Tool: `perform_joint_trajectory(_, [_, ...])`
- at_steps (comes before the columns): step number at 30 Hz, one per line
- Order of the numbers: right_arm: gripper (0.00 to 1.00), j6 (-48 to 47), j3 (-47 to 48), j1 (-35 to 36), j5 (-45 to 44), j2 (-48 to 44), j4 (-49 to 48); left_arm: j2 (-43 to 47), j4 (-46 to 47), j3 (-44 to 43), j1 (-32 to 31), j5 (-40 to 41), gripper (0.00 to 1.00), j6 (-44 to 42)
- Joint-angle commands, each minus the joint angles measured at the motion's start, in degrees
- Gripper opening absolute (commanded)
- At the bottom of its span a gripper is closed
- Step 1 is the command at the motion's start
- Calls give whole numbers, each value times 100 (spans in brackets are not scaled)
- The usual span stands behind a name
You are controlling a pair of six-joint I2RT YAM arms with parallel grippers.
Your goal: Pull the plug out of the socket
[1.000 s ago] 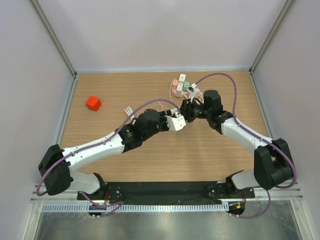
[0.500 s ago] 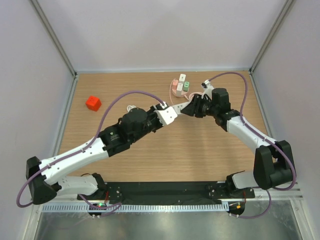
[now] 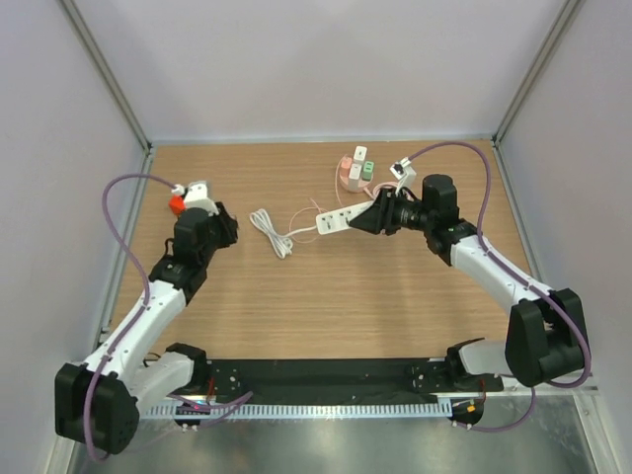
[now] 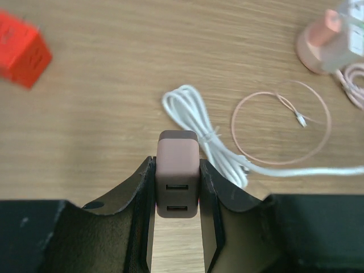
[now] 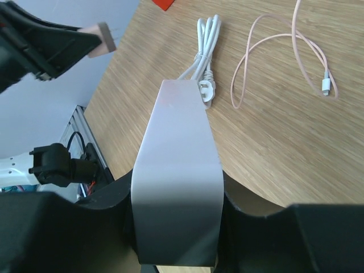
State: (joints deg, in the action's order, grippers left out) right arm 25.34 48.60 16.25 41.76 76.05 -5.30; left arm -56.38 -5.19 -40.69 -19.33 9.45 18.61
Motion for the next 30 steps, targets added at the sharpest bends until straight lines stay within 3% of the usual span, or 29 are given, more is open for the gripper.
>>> perform_joint_trajectory(1, [1, -73, 27, -8, 210, -319, -542, 31, 701, 376, 753, 40, 0, 1782])
perform_joint_trajectory(7, [1, 6, -26, -25, 201, -380, -612, -661, 1440, 887, 2081, 196, 0, 2656])
perform_joint_trajectory(13, [1, 58, -61, -34, 192, -416, -665, -1664, 1600, 546, 2670, 373, 1, 2753])
perform_joint_trajectory(21, [1, 76, -61, -43, 184, -337, -692, -2912, 1820, 105, 3330, -302, 17, 2823])
perform_joint_trajectory(24, [1, 94, -52, -43, 184, -284, -692, -3203, 1916, -9, 3532, -514, 26, 2841])
perform_joint_trajectory(28, [1, 102, -26, -43, 192, -196, -709, -3519, 1908, -194, 3717, -856, 57, 2858])
perform_joint_trajectory(30, [1, 111, 9, -34, 184, -135, -701, -3564, 1855, -247, 3787, -927, 64, 2902])
